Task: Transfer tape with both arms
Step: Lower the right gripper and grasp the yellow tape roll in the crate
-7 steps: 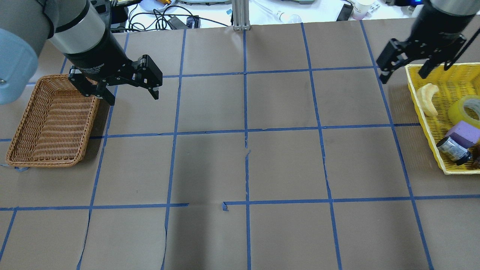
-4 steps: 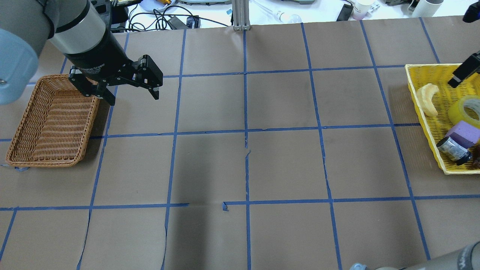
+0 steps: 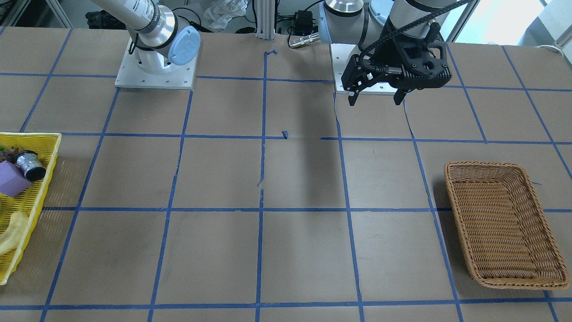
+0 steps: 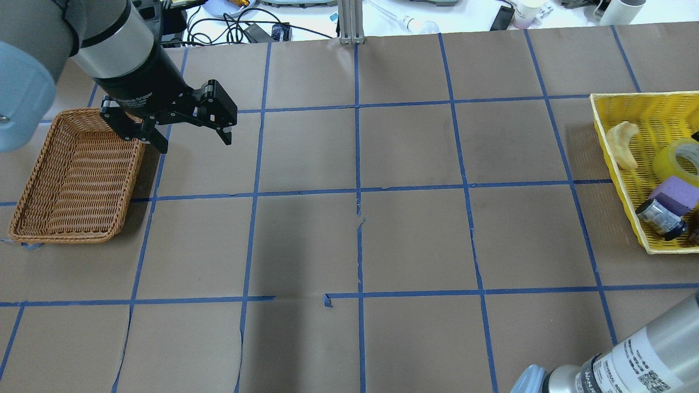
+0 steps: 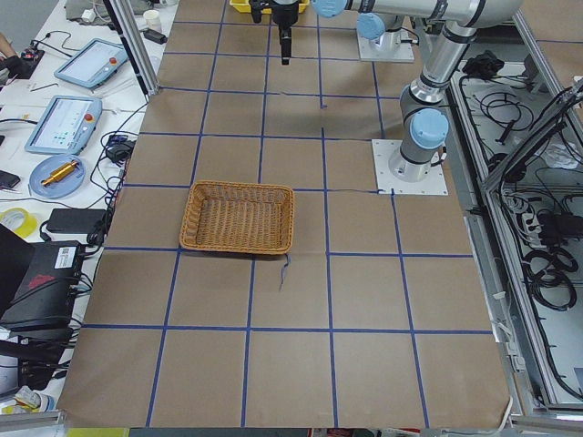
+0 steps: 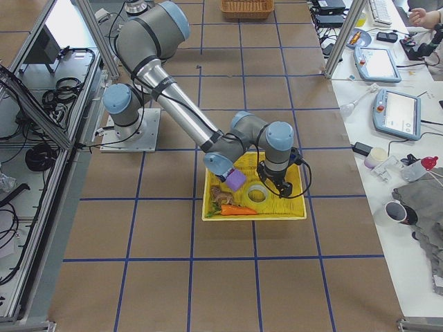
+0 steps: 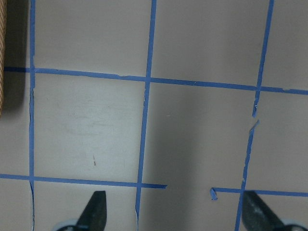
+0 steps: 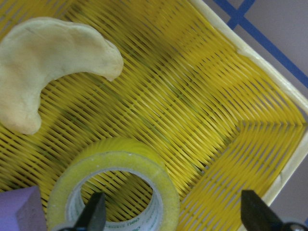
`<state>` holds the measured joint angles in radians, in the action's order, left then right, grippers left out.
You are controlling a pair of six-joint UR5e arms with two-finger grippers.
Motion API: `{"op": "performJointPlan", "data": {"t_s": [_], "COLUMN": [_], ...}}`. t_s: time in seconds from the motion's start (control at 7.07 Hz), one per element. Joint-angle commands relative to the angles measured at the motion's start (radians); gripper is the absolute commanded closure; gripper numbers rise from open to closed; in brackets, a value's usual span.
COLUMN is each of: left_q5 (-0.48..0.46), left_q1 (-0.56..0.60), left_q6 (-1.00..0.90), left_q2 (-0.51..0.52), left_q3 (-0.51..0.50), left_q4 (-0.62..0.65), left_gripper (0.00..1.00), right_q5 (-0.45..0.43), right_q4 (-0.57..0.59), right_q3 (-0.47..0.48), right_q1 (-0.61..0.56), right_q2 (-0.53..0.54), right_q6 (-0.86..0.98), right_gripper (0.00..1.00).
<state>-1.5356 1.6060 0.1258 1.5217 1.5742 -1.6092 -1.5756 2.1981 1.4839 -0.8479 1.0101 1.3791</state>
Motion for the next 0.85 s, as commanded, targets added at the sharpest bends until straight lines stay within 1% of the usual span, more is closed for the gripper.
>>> {"op": "performJointPlan", "data": {"t_s": [0.0,0.14,0.28,0.42,0.57,0.71], "left_q5": [0.0,0.0,-0.001,-0.001,-0.006,-0.003], "left_q1": [0.0,-0.001,-0.003,-0.003,-0.003,-0.003], "left_q6": [0.0,0.0,0.0,0.0,0.0,0.0], "left_q2": [0.0,0.001,-0.002,-0.002,-0.002,-0.003], "left_q3": [0.001,0.003,0.006,0.007,0.009,0.009], "left_q4": [0.0,0.002,0.002,0.002,0.0,0.0], "left_gripper": [0.0,0.0,0.0,0.0,0.0,0.0], "right_q5": [-0.01,-0.03,-0.034,-0.034,-0.031,-0.03], "right_q4": [0.048,0.045,0.042,0.038,0.035,0.031], "right_q3": [0.007,0.009,0.01,0.01,0.013,0.013], "right_q1": [0.023,0.024,0.024,0.024,0.024,0.023], "right_q2": [-0.053,-0.053,-0.07,-0.077,-0.079,-0.071], "right_q6": [0.006,0.015,0.017,0.015,0.014,0.017], "right_gripper": [0.0,0.0,0.13,0.65,0.91,1.0]}}
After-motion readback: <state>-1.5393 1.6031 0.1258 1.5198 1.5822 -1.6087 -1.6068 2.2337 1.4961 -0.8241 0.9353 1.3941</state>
